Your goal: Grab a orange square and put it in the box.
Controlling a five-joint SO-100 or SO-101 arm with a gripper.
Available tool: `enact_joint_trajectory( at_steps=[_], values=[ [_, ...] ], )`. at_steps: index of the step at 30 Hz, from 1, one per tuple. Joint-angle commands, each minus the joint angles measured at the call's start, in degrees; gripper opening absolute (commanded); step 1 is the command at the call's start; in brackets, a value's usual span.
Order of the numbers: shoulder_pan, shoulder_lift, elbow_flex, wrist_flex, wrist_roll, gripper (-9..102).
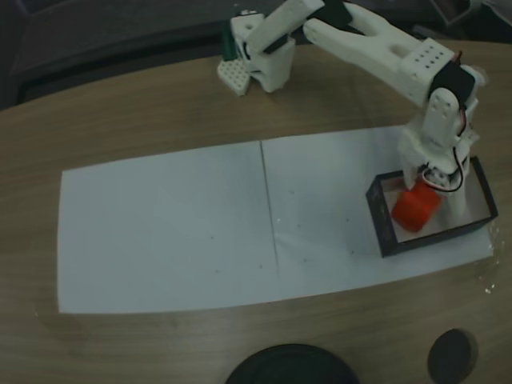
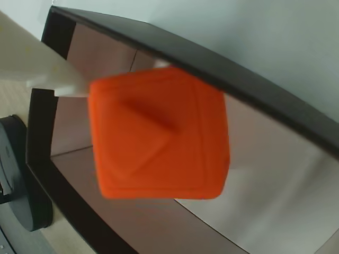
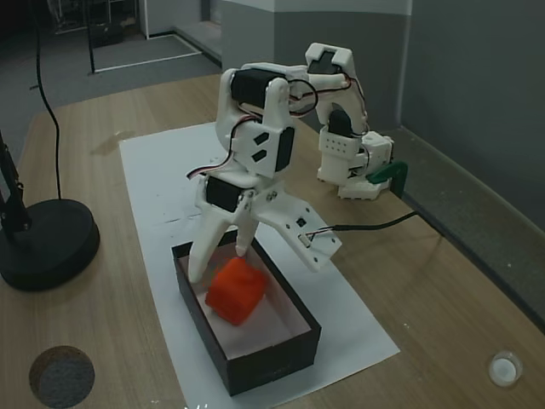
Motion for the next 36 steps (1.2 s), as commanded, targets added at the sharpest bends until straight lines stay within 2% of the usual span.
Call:
enact_joint_trajectory(
  at_steps=[1,5,6,11,16,22,28,36],
  values=[
    [0.97,3.52,-1.49,0.79,0.26,39],
    [3.43,7.65,-5.8,4.57,0.18,38],
    [4.57,8.96,-7.56,5.89,-0.26,35],
    [12.48,15.29,-15.64,9.84,-4.04,-1],
    [24.35,25.4,-16.0,10.02,-2.99,-1],
    [33.05,42.36,-15.56,10.02,-2.99,0],
    [37.09,65.57,-3.96,9.93,-5.1,0],
    [36.56,93.87,16.88,9.23,-5.71,0]
  ],
)
